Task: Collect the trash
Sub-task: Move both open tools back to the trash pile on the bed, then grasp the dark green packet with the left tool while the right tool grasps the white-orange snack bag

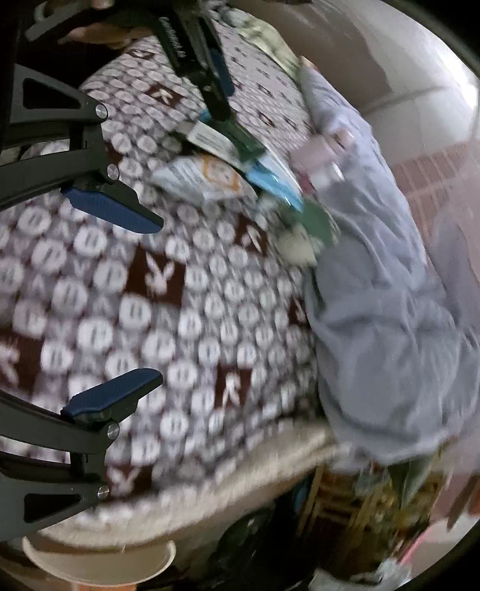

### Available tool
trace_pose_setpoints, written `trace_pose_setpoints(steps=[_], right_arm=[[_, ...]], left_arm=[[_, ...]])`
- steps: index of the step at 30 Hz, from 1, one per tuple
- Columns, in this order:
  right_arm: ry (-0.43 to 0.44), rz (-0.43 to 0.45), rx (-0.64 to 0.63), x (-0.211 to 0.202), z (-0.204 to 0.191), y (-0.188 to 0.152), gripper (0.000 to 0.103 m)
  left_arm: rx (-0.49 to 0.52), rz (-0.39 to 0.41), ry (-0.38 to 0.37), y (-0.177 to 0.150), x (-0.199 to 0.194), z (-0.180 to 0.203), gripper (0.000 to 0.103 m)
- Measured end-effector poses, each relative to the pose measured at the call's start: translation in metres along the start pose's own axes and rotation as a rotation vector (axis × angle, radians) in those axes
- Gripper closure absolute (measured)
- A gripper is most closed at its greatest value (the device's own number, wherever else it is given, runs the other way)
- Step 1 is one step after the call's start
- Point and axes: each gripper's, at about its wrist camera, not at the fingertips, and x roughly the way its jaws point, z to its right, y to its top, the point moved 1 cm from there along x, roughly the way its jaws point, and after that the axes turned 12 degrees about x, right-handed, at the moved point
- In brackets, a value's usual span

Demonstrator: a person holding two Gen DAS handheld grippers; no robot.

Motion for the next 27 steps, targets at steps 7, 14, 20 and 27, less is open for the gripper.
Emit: trace_pose_setpoints(steps=[7, 14, 20, 27], right_arm=[[0.123, -0.097, -0.121, 0.044, -0.057, 0.0, 0.03], [0.119, -0.152, -0.355, 0.088, -0.115, 0.013, 0.029], [0.081, -0.223, -0.47, 0.132, -0.133, 0.01, 0.026], [0.109, -0.229, -0.324, 0.141, -0.101, 0.013, 0.062]], left_arm=[[-0.079, -0.051, 0.021, -0.013, 0.015, -0.063, 0.049], [-0.116, -0.062, 0.006, -0.013, 0.026, -0.094, 0.049], [-0.09, -0.056, -0.082, -0.006, 0.039, -0.095, 0.047], [0.017, -0.045, -0.144, 0.008, 0.061, -0.065, 0.045]])
